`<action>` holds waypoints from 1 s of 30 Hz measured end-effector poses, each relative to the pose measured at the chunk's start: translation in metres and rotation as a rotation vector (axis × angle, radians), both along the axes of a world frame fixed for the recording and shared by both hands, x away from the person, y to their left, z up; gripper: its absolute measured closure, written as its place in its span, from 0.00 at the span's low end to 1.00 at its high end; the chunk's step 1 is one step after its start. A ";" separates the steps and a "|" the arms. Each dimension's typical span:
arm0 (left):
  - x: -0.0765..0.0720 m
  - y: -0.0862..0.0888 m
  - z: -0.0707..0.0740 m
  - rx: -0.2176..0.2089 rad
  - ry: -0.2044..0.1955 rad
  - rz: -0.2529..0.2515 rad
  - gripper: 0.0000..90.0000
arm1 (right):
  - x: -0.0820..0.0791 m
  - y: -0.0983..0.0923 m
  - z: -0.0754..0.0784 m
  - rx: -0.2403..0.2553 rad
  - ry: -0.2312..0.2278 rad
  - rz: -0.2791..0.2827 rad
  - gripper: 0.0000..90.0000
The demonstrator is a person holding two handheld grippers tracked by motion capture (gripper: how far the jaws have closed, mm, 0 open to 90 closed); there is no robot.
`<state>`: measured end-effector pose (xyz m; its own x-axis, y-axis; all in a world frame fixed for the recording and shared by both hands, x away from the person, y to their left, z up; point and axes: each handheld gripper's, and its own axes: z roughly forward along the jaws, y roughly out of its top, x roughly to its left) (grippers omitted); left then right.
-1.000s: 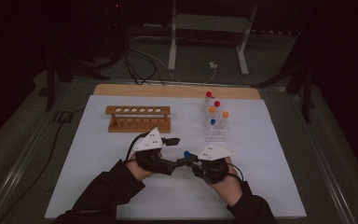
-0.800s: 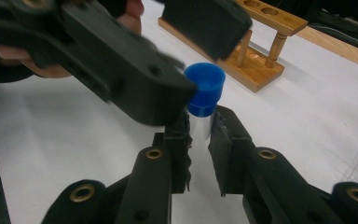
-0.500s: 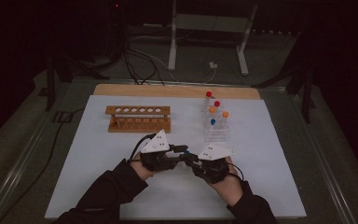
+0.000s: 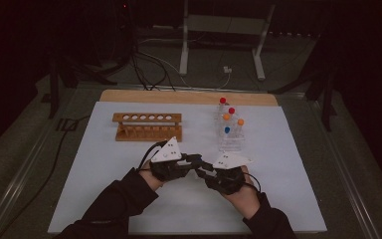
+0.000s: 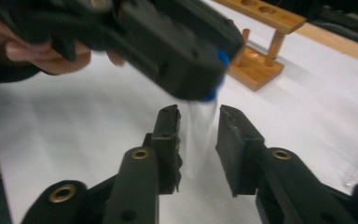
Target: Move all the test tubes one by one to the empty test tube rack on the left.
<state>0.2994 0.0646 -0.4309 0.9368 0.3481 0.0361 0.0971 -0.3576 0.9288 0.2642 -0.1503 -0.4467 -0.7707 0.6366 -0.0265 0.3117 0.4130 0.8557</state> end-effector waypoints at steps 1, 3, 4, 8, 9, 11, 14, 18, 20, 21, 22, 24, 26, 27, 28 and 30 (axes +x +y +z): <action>0.002 0.003 0.003 -0.004 -0.006 0.011 0.86 | 0.000 -0.002 0.000 0.007 -0.004 -0.009 0.67; 0.003 0.006 0.005 -0.006 -0.003 0.014 0.86 | 0.001 -0.005 0.000 0.018 -0.009 -0.024 0.59; 0.006 0.010 0.009 -0.007 -0.011 0.034 0.86 | 0.001 -0.007 0.000 0.029 -0.009 -0.034 0.57; 0.013 0.019 0.014 -0.020 -0.004 0.061 0.86 | 0.001 -0.013 0.003 0.050 -0.019 -0.064 0.41; 0.015 0.021 0.016 -0.019 -0.010 0.073 0.86 | 0.001 -0.014 0.003 0.054 -0.022 -0.072 0.37; 0.017 0.024 0.020 -0.017 -0.015 0.086 0.86 | 0.001 -0.015 0.004 0.065 -0.028 -0.090 0.31; 0.020 0.026 0.023 -0.018 -0.018 0.095 0.86 | 0.001 -0.018 0.006 0.086 -0.038 -0.107 0.21; 0.024 0.030 0.031 -0.015 -0.036 0.115 0.86 | 0.001 -0.020 0.006 0.101 -0.036 -0.106 0.13; 0.029 0.032 0.036 -0.021 -0.039 0.130 0.86 | 0.001 -0.020 0.006 0.101 -0.035 -0.100 0.07; 0.029 0.032 0.036 -0.021 -0.039 0.130 0.86 | 0.001 -0.020 0.006 0.101 -0.035 -0.100 0.07; 0.034 0.034 0.039 -0.019 -0.046 0.144 0.86 | 0.001 -0.021 0.005 0.116 -0.026 -0.084 0.03; 0.039 0.037 0.041 -0.022 -0.056 0.166 0.86 | 0.001 -0.021 0.005 0.119 -0.023 -0.075 0.02; 0.045 0.040 0.043 -0.029 -0.054 0.186 0.86 | 0.002 -0.021 0.005 0.116 -0.014 -0.068 0.00; 0.048 0.041 0.044 -0.026 -0.060 0.196 0.86 | 0.002 -0.021 0.004 0.117 -0.011 -0.054 0.00; 0.048 0.041 0.044 -0.026 -0.060 0.196 0.86 | 0.002 -0.021 0.004 0.119 -0.009 -0.054 0.00; 0.055 0.044 0.048 -0.035 -0.061 0.218 0.86 | 0.002 -0.022 0.004 0.121 -0.011 -0.052 0.00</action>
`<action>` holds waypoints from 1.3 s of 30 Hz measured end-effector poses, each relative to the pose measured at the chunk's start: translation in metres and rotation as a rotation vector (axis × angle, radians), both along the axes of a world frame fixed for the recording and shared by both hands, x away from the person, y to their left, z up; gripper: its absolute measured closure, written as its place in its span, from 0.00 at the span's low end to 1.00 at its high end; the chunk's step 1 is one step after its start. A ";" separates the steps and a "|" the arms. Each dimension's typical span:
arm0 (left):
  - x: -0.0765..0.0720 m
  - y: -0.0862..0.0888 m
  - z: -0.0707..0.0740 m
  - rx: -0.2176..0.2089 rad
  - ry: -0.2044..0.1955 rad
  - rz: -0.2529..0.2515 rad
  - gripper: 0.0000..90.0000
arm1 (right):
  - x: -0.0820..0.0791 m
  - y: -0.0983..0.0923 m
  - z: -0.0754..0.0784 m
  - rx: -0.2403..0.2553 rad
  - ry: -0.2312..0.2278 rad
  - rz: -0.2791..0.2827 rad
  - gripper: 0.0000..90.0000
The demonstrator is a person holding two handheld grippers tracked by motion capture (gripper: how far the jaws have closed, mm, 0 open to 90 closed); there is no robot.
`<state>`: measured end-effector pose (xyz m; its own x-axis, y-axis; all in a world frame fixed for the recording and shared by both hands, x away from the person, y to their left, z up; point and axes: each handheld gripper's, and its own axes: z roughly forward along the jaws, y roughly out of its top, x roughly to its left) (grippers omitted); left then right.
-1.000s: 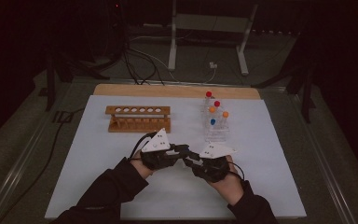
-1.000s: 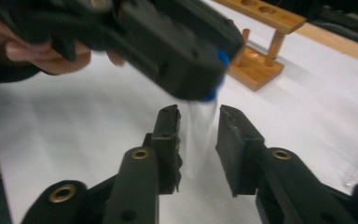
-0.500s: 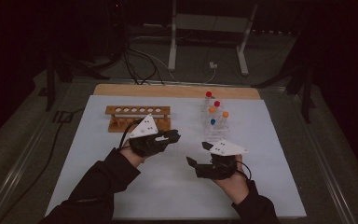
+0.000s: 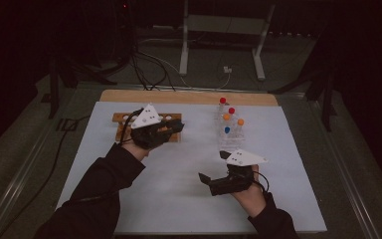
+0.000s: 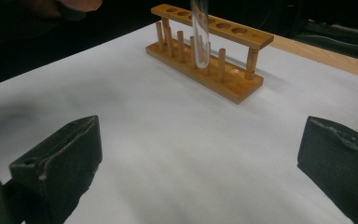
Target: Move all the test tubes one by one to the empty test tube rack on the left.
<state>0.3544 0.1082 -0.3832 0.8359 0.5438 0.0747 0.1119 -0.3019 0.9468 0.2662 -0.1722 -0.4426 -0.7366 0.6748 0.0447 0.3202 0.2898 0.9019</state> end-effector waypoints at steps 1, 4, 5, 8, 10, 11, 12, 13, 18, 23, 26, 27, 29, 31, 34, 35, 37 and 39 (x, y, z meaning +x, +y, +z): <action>0.000 0.000 0.000 0.000 0.000 0.000 0.86 | 0.000 0.000 0.000 0.000 0.000 0.000 0.00; 0.008 0.002 0.005 -0.007 -0.004 0.022 0.86 | 0.000 0.000 0.001 -0.001 0.007 0.000 0.00; 0.010 0.002 0.007 -0.007 -0.006 0.025 0.86 | 0.000 0.000 0.000 -0.001 0.007 0.000 0.00; 0.017 0.003 0.011 -0.011 -0.008 0.038 0.86 | 0.000 -0.001 0.000 0.007 0.007 0.000 0.00; 0.019 0.003 0.012 0.002 -0.018 0.044 0.86 | -0.001 -0.001 0.001 0.007 0.003 -0.002 0.00; 0.023 0.004 0.014 -0.003 -0.017 0.052 0.86 | -0.001 -0.001 0.001 0.010 0.002 -0.001 0.00; 0.026 0.004 0.014 -0.002 -0.013 0.058 0.86 | -0.001 -0.001 0.001 0.010 -0.002 -0.005 0.00; 0.026 0.004 0.014 -0.002 -0.013 0.058 0.86 | -0.001 -0.002 0.002 0.015 -0.004 -0.003 0.00; 0.038 0.006 0.015 0.003 -0.010 0.088 0.86 | -0.002 -0.003 0.003 0.018 -0.012 -0.007 0.00; 0.055 0.009 0.013 0.001 -0.001 0.121 0.86 | -0.002 -0.004 0.004 0.019 -0.015 -0.003 0.00; 0.060 0.012 0.012 0.000 -0.007 0.141 0.86 | -0.003 -0.004 0.004 0.018 -0.016 -0.003 0.00; 0.063 0.013 0.011 -0.005 -0.005 0.146 0.86 | -0.003 -0.004 0.004 0.016 -0.016 -0.004 0.00; 0.069 0.016 0.009 -0.018 -0.005 0.164 0.86 | -0.003 -0.004 0.004 0.016 -0.015 -0.002 0.00; 0.073 0.017 0.006 -0.017 -0.011 0.181 0.86 | -0.003 -0.004 0.003 0.015 -0.014 -0.001 0.00; 0.079 0.017 0.001 -0.020 -0.015 0.205 0.86 | -0.003 -0.005 0.003 0.017 -0.013 -0.001 0.00; 0.081 0.017 -0.001 -0.016 -0.017 0.212 0.86 | -0.003 -0.005 0.003 0.017 -0.011 0.000 0.00; 0.086 0.017 -0.005 -0.028 -0.006 0.227 0.86 | -0.003 -0.005 0.003 0.017 -0.014 0.001 0.00; 0.091 0.017 -0.010 -0.018 -0.008 0.246 0.86 | -0.003 -0.005 0.003 0.019 -0.017 0.004 0.00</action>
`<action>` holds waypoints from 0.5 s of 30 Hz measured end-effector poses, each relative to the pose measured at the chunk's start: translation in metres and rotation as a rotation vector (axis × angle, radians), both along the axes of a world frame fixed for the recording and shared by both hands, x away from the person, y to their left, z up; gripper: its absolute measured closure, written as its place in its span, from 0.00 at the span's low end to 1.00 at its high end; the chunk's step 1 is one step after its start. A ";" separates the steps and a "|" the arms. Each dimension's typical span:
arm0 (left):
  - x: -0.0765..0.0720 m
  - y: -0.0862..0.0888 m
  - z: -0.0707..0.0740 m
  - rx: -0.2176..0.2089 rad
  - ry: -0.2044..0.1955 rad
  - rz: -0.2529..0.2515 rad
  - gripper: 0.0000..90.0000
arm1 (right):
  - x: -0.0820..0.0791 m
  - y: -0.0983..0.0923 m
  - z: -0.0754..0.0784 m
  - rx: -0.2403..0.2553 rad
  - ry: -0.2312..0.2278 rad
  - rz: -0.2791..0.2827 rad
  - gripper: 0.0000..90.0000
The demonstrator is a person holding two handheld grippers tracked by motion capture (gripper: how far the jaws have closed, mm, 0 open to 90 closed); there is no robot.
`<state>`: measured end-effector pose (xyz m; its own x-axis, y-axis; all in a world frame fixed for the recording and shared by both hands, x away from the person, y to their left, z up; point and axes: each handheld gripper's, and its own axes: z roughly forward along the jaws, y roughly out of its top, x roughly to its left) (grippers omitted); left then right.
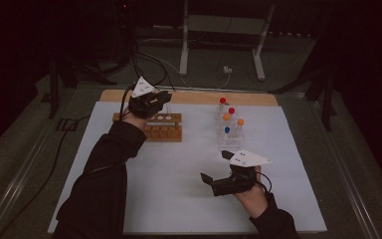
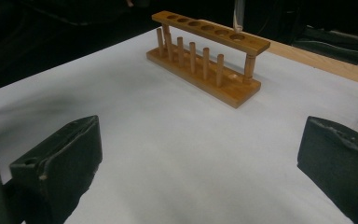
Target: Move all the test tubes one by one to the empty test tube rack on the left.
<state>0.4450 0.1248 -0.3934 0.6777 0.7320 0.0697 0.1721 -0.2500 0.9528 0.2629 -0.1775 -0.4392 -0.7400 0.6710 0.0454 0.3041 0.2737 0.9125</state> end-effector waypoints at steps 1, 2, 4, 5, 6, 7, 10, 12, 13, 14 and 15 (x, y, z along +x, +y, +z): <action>0.002 0.000 -0.003 -0.001 0.010 0.003 0.86 | 0.000 0.000 0.000 0.000 0.000 0.000 0.00; 0.003 -0.001 -0.006 0.002 0.005 0.016 0.86 | 0.000 -0.001 0.000 0.002 0.001 0.000 0.00; 0.006 -0.001 -0.012 -0.012 0.018 0.013 0.86 | 0.000 -0.001 0.001 0.004 0.001 -0.001 0.00; 0.006 -0.001 -0.016 -0.011 0.020 0.020 0.86 | 0.001 -0.002 0.000 0.004 0.001 -0.002 0.00; 0.008 0.000 -0.020 -0.018 0.034 0.022 0.86 | 0.001 -0.002 0.000 0.005 0.003 -0.003 0.00; 0.009 0.000 -0.024 -0.032 0.047 0.025 0.86 | 0.001 -0.002 0.000 0.004 0.006 -0.004 0.00; 0.011 0.002 -0.035 -0.055 0.069 0.037 0.86 | 0.001 -0.003 -0.001 0.004 0.009 -0.003 0.00; 0.011 0.002 -0.042 -0.052 0.081 0.041 0.86 | 0.001 -0.003 -0.001 0.003 0.005 -0.003 0.00; 0.011 0.001 -0.045 -0.051 0.089 0.042 0.86 | 0.001 -0.003 -0.001 0.004 0.008 -0.003 0.00; 0.011 0.000 -0.047 -0.050 0.091 0.041 0.86 | 0.001 -0.003 -0.001 0.004 0.008 -0.003 0.00; 0.011 -0.001 -0.049 -0.044 0.094 0.040 0.86 | 0.002 -0.003 -0.001 0.004 0.008 -0.005 0.00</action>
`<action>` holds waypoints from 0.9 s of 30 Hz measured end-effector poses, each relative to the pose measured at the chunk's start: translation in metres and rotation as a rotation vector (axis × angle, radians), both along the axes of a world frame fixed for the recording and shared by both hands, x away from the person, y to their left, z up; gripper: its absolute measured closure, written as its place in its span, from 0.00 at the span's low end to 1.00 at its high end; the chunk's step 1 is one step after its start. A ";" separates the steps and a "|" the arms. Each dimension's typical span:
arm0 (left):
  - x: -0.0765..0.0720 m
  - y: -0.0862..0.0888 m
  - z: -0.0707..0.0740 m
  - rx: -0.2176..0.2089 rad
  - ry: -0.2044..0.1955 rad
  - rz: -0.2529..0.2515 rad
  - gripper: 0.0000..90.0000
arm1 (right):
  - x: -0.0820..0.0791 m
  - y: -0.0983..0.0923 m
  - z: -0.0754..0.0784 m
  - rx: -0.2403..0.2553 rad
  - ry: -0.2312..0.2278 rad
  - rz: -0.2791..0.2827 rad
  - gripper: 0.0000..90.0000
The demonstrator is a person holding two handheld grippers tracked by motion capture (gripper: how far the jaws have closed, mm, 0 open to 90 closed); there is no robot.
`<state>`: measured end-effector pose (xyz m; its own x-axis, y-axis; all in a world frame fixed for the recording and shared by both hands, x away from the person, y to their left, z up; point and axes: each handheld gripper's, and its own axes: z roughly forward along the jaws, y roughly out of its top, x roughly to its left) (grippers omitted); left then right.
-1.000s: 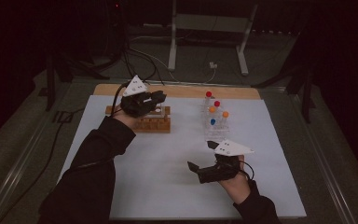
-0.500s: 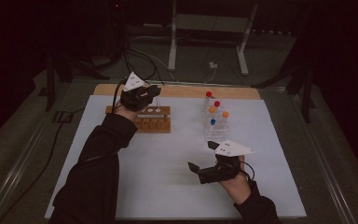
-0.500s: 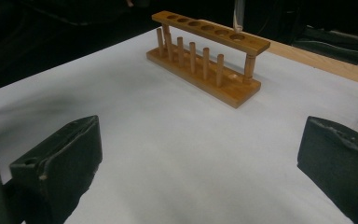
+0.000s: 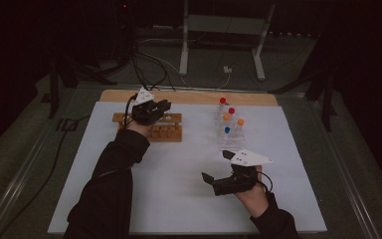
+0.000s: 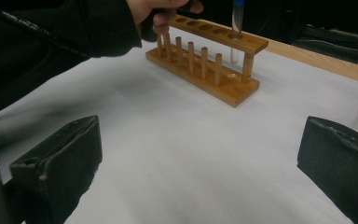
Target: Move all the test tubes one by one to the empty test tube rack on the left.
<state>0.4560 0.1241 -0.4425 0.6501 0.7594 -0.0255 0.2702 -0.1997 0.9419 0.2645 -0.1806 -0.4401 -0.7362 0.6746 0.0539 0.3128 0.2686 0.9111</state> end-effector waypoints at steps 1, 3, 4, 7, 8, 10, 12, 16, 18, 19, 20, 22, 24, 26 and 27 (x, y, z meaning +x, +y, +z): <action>0.000 -0.001 -0.002 0.004 0.000 0.004 0.86 | 0.000 0.000 0.000 0.000 0.000 0.000 0.00; 0.000 -0.003 -0.005 0.012 0.003 0.006 0.86 | 0.000 0.000 -0.001 -0.001 0.004 -0.002 0.00; 0.000 -0.003 -0.006 0.015 0.001 0.007 0.86 | 0.000 0.000 -0.001 0.000 0.004 0.001 0.00; 0.000 -0.002 -0.011 0.006 0.008 0.009 0.86 | 0.000 0.000 -0.001 -0.002 0.003 0.002 0.00; 0.000 -0.002 -0.012 0.005 0.014 0.009 0.86 | 0.000 0.000 -0.001 -0.001 0.004 0.002 0.00; 0.000 -0.002 -0.015 0.004 0.018 0.011 0.86 | 0.000 0.000 -0.001 -0.001 0.005 0.002 0.00; 0.000 -0.003 -0.018 0.016 0.016 0.013 0.86 | 0.000 0.000 -0.001 -0.002 0.005 0.003 0.00; -0.001 -0.005 -0.020 0.029 0.011 0.012 0.86 | 0.000 0.000 -0.001 -0.001 0.009 0.005 0.00; -0.001 -0.006 -0.020 0.039 0.013 0.008 0.86 | 0.001 0.000 -0.001 0.000 0.011 0.007 0.00; -0.001 -0.006 -0.019 0.044 0.014 0.006 0.86 | 0.001 0.000 -0.001 0.003 0.013 0.008 0.00; -0.001 -0.006 -0.019 0.042 0.018 0.005 0.86 | 0.001 0.000 -0.001 0.008 0.015 0.008 0.00; -0.001 -0.005 -0.019 0.038 0.029 0.001 0.85 | 0.001 0.000 -0.001 0.009 0.015 0.009 0.00; 0.000 -0.005 -0.019 0.032 0.041 0.001 0.85 | 0.000 0.000 -0.001 0.007 0.015 0.010 0.00; 0.000 -0.005 -0.018 0.035 0.048 0.000 0.85 | 0.000 0.000 0.000 0.009 0.014 0.012 0.00; 0.001 -0.004 -0.018 0.034 0.052 -0.002 0.84 | 0.000 0.000 0.000 0.009 0.015 0.013 0.00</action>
